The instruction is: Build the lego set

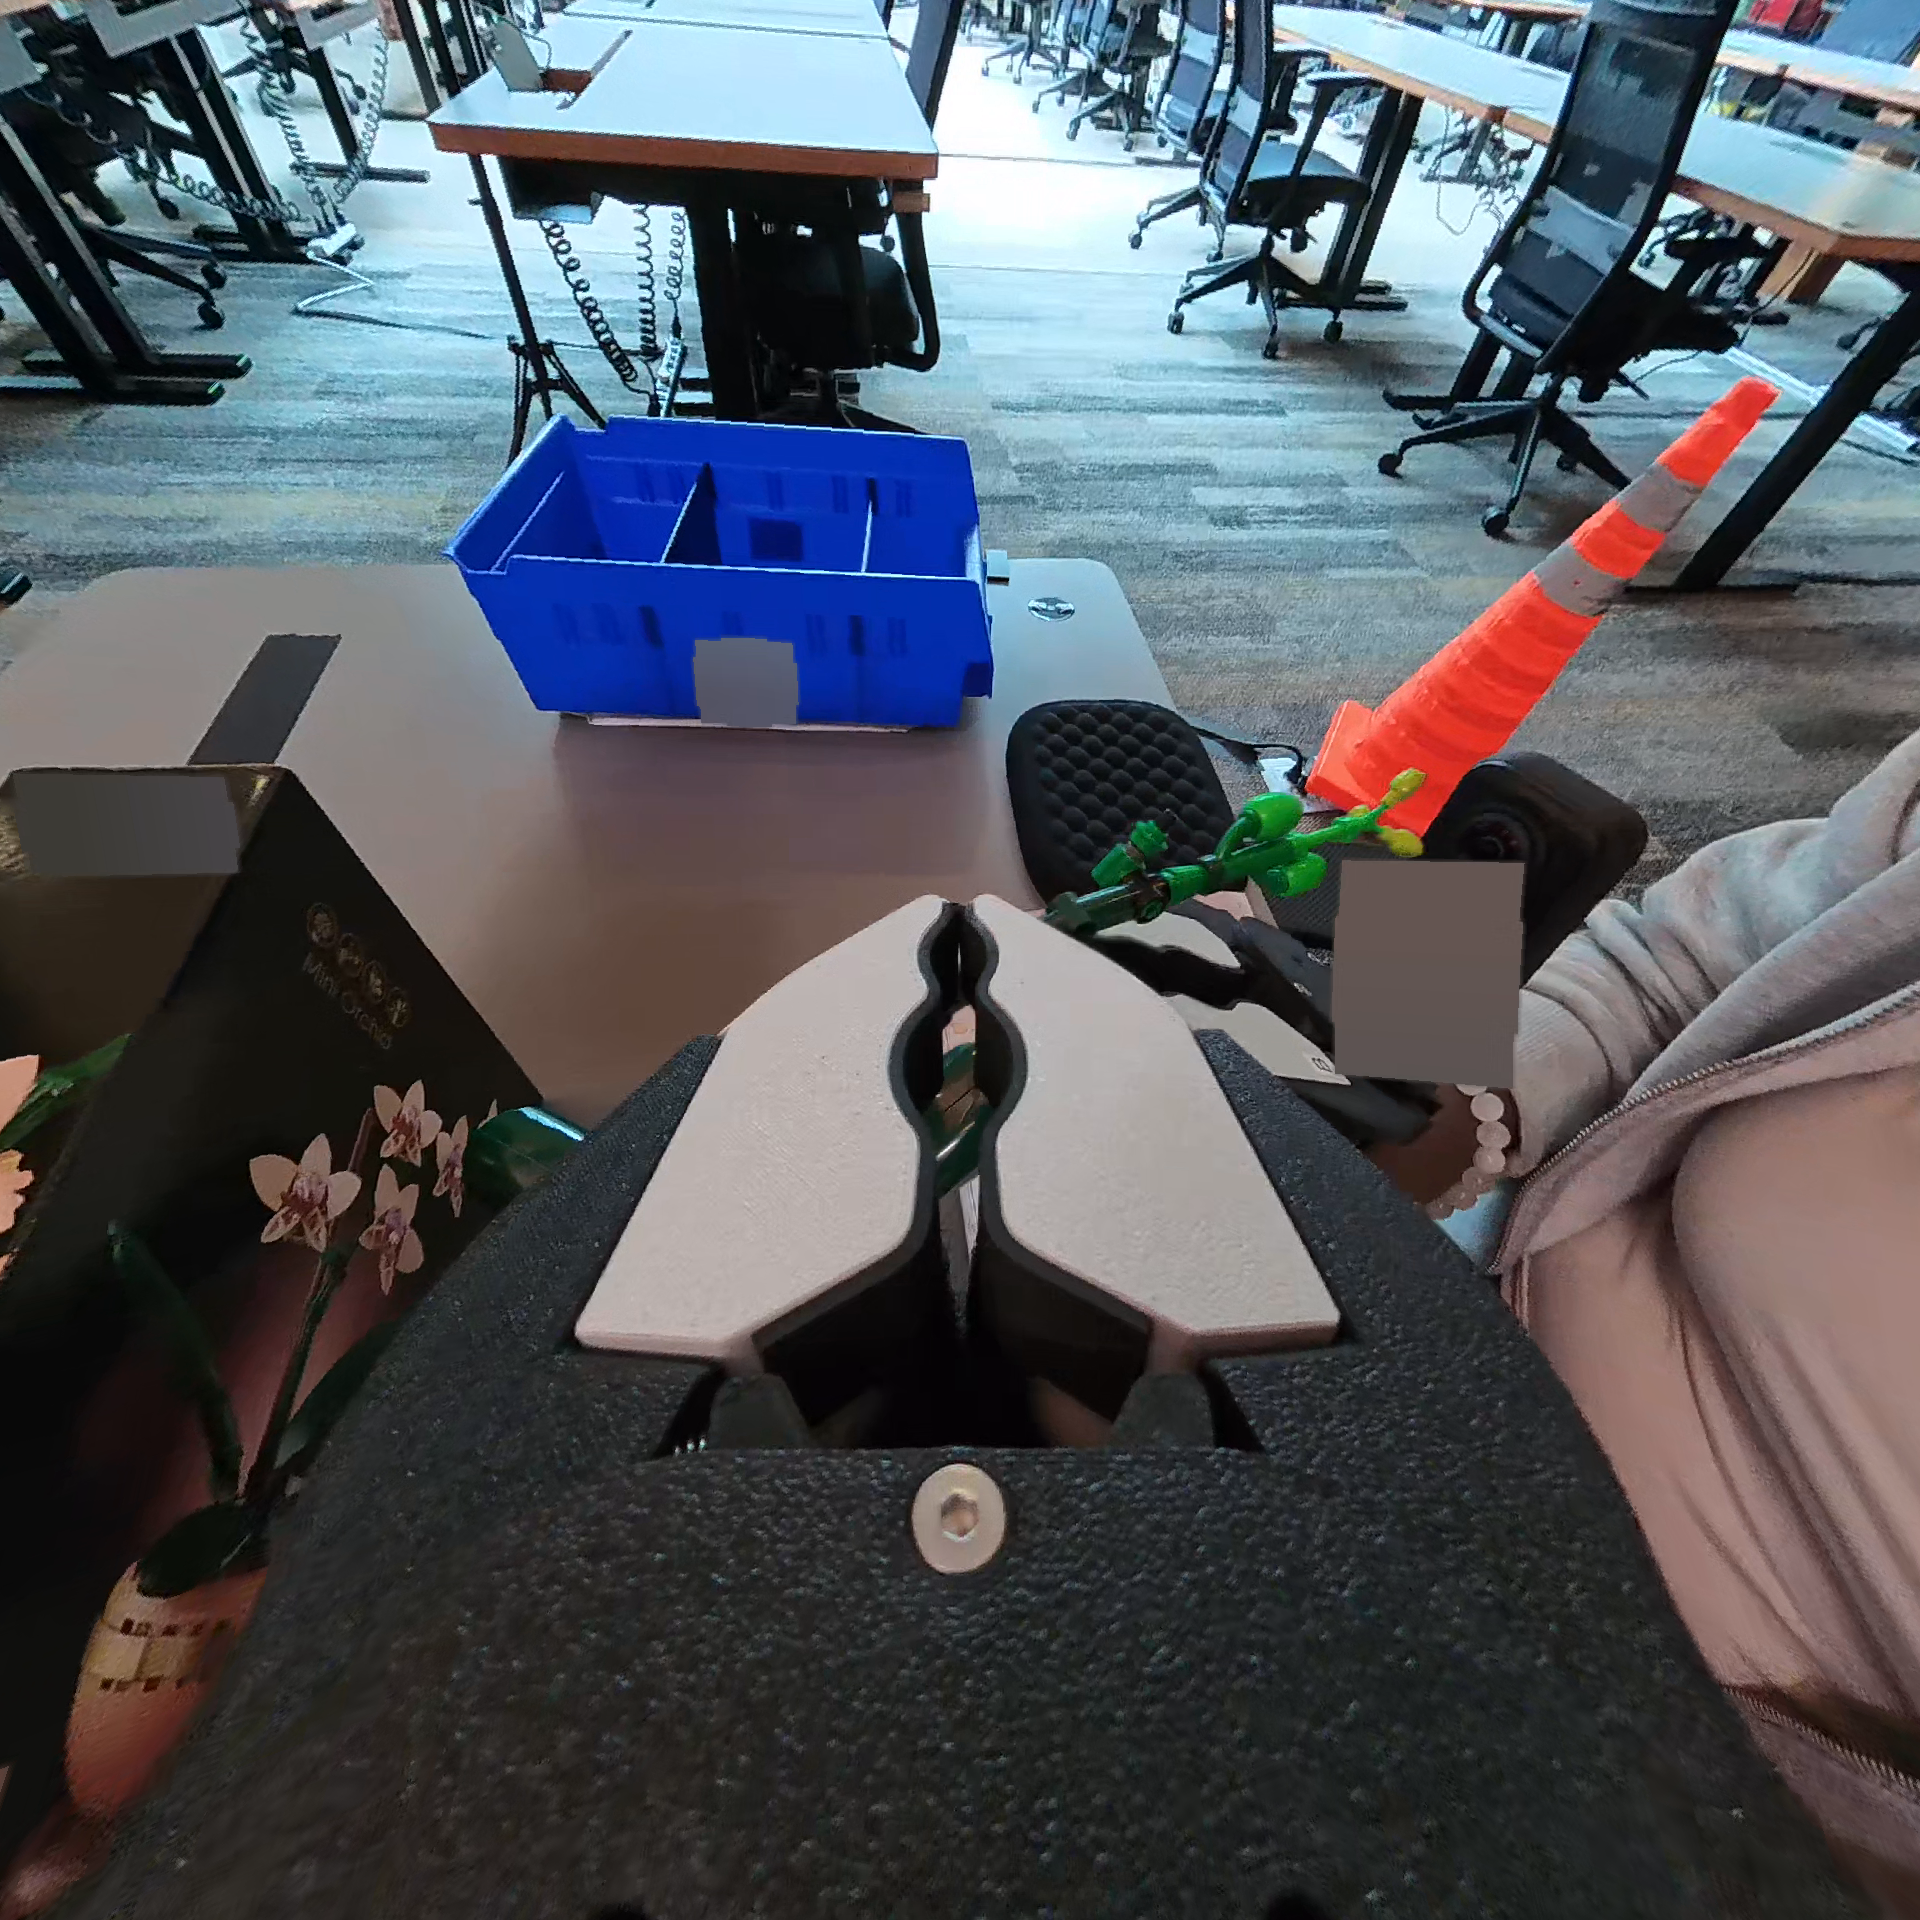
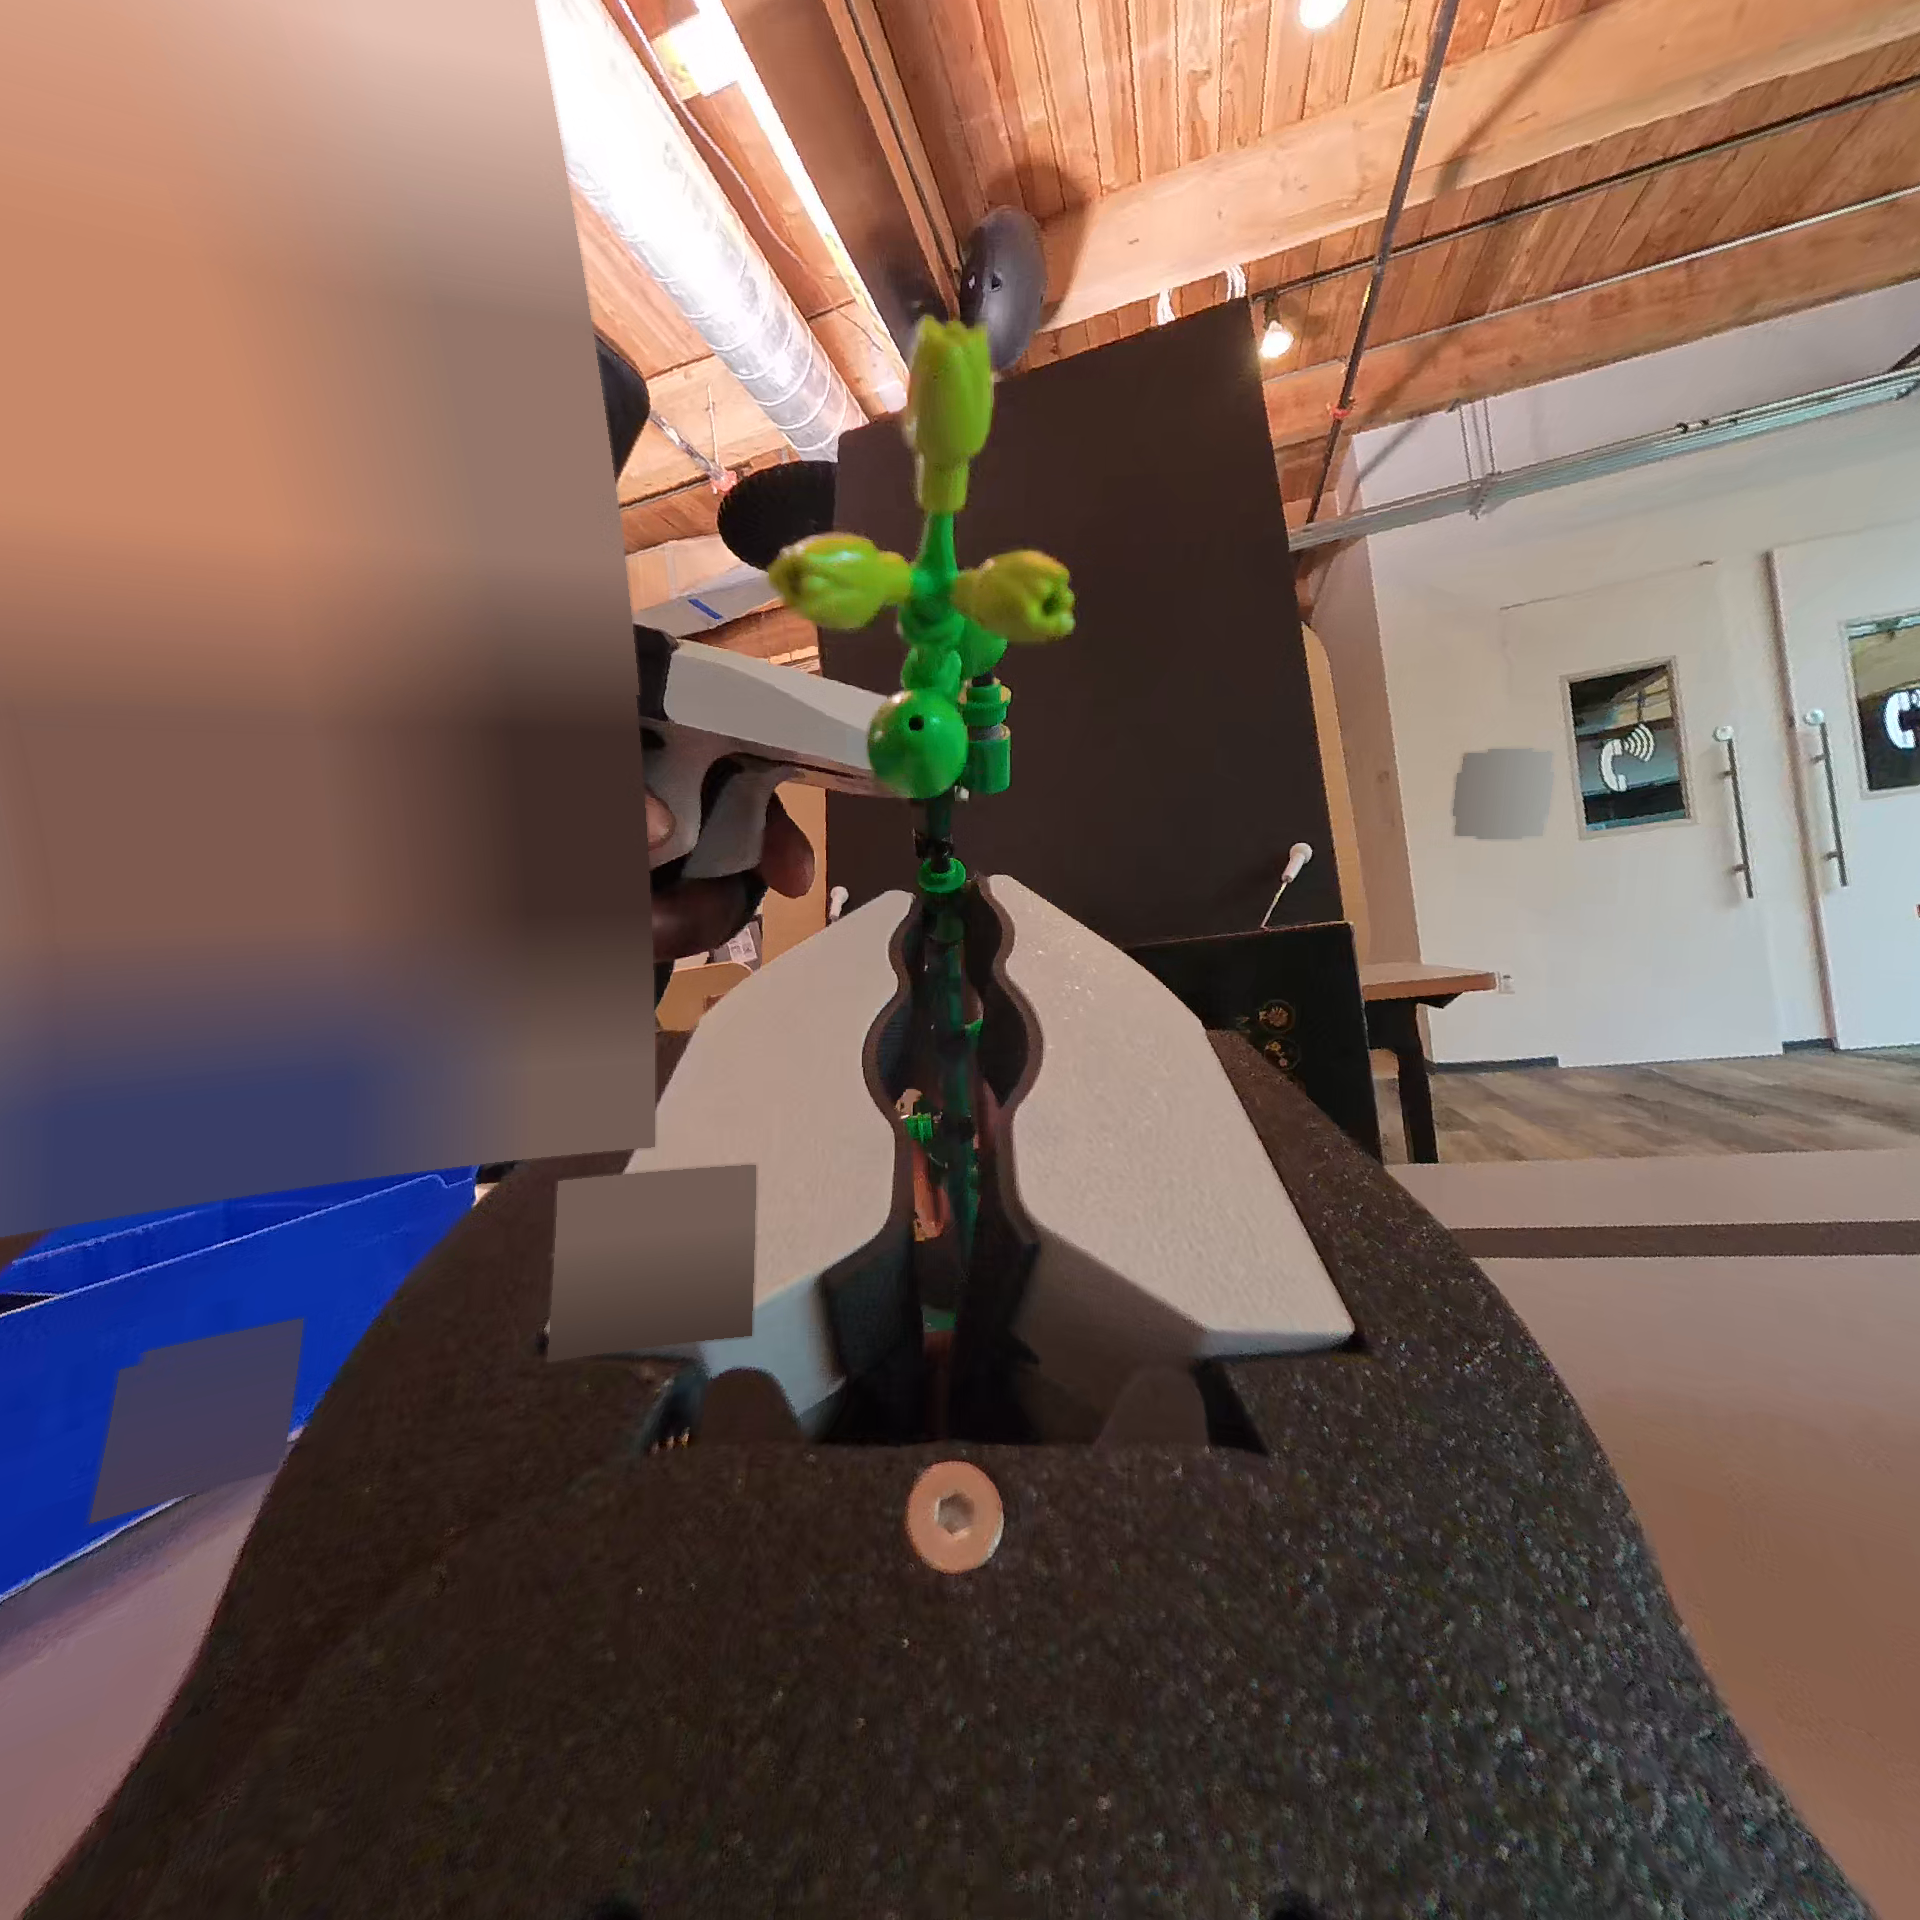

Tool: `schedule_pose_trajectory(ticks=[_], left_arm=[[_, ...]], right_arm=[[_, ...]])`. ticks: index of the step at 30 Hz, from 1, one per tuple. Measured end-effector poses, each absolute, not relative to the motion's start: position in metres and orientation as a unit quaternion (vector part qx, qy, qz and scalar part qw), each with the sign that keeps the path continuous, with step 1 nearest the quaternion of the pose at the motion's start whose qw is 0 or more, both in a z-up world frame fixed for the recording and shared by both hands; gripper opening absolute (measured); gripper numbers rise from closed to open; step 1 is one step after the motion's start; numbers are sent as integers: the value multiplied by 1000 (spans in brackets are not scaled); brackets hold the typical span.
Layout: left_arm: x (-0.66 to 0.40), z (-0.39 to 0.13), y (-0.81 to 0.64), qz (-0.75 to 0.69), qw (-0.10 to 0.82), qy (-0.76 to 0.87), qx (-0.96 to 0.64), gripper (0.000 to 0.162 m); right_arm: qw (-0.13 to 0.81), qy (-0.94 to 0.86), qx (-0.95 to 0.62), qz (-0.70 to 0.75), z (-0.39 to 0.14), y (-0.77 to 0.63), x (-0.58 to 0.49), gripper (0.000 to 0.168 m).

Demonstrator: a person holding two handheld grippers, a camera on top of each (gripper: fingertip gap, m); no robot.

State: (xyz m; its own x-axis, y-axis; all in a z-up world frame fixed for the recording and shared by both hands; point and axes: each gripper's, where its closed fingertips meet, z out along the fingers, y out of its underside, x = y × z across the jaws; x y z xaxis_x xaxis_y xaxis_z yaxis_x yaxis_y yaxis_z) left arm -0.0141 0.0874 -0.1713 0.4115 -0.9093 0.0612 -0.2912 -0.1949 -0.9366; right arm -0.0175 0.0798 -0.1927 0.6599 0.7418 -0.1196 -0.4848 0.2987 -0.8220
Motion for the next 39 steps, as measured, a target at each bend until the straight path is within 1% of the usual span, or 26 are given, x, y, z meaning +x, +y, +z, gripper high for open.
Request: schedule_pose_trajectory(ticks=[1,18,27,28,29,38,39], left_arm=[[-14,-172,88,-331,467,428,-699,0],[-15,-176,89,-352,473,409,-697,0],[-17,-175,90,-393,488,372,-685,0],[-18,-175,90,-397,490,369,-683,0],[-18,-176,90,-400,491,365,-682,0],[-20,-178,91,-406,504,355,-675,0],[-21,-178,91,-401,506,358,-675,0]], right_arm=[[794,-143,-446,388,-192,80,-17,7],[796,-135,-419,416,-187,80,-18,7],[773,-91,-410,476,-186,80,-20,7],[764,-81,-409,491,-186,80,-20,11],[759,-74,-407,503,-186,80,-20,7],[731,-50,-382,563,-185,76,-20,7],[727,-44,-378,572,-186,76,-18,12]])
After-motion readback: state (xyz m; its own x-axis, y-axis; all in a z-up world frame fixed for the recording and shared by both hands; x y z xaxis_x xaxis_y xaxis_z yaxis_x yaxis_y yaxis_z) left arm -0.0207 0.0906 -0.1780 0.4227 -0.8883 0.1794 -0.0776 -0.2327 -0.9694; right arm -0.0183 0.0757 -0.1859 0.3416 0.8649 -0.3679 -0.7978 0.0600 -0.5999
